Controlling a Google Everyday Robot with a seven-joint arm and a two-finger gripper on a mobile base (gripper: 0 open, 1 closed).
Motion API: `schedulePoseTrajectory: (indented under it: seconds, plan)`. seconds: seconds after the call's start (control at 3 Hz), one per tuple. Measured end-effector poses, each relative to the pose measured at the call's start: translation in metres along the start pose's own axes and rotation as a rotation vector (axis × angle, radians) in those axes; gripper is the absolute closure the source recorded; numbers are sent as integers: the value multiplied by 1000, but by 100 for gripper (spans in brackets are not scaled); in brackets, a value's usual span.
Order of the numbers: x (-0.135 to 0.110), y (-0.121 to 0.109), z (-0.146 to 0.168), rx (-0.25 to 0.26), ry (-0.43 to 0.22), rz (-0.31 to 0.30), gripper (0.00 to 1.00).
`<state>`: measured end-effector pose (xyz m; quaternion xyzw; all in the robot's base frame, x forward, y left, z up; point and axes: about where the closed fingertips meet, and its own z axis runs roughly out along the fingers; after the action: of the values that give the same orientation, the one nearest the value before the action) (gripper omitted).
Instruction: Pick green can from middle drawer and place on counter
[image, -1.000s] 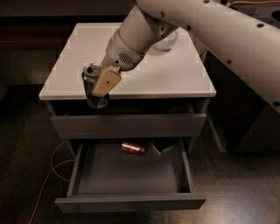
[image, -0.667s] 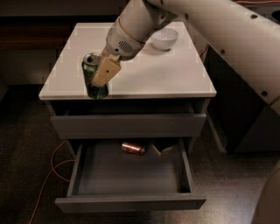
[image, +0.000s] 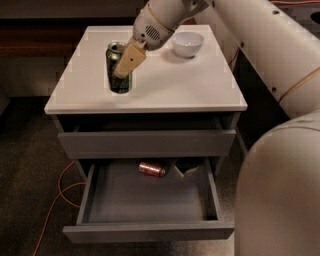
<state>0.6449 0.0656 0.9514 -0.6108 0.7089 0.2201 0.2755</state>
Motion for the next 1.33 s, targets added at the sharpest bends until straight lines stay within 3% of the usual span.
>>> schedulePoseTrajectory:
  seconds: [0.67, 1.0, 1.33]
  plan:
    - [22, -44, 11, -3, -6, 99, 100]
    - [32, -59, 22, -2, 12, 130, 83]
    - [40, -70, 32, 0, 43, 158, 59]
